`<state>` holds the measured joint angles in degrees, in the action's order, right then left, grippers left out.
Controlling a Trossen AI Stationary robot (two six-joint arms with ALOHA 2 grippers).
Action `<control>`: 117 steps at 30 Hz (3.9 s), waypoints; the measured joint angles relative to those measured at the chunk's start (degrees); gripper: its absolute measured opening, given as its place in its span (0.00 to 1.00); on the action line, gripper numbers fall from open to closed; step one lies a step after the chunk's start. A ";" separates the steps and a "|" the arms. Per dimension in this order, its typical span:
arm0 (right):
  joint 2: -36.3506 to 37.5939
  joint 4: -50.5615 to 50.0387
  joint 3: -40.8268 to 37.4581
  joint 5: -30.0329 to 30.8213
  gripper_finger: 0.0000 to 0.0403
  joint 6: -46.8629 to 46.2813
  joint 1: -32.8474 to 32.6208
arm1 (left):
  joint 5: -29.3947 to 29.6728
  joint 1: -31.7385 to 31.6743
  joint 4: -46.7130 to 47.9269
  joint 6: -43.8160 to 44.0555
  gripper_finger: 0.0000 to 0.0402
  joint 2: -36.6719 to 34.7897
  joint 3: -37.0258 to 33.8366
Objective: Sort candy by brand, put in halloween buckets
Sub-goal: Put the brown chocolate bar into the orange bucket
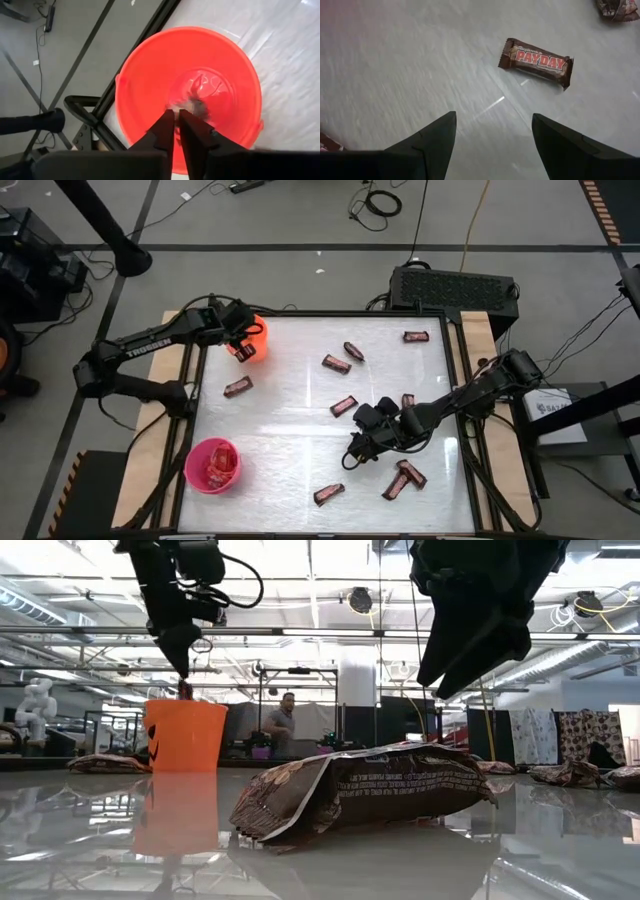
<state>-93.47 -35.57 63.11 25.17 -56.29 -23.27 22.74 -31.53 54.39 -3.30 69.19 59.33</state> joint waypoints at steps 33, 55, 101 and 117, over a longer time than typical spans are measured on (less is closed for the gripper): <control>0.00 0.69 0.01 -7.62 0.62 -14.05 -1.68 | -22.76 11.91 -48.61 -3.44 0.52 34.45 8.24; 0.00 -0.43 0.00 -7.46 0.62 -13.49 -2.28 | -26.62 13.17 -20.62 -15.09 0.87 56.31 32.47; 0.00 2.03 0.00 0.52 0.62 -7.08 -0.61 | -5.70 1.72 19.15 -7.48 0.16 13.74 32.17; 0.00 2.14 0.00 0.53 0.62 -6.16 -0.36 | -9.42 -13.22 21.79 -7.70 0.16 10.42 21.29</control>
<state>-93.47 -33.43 63.11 25.70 -62.46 -23.63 13.32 -44.75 76.18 -11.01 79.61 80.62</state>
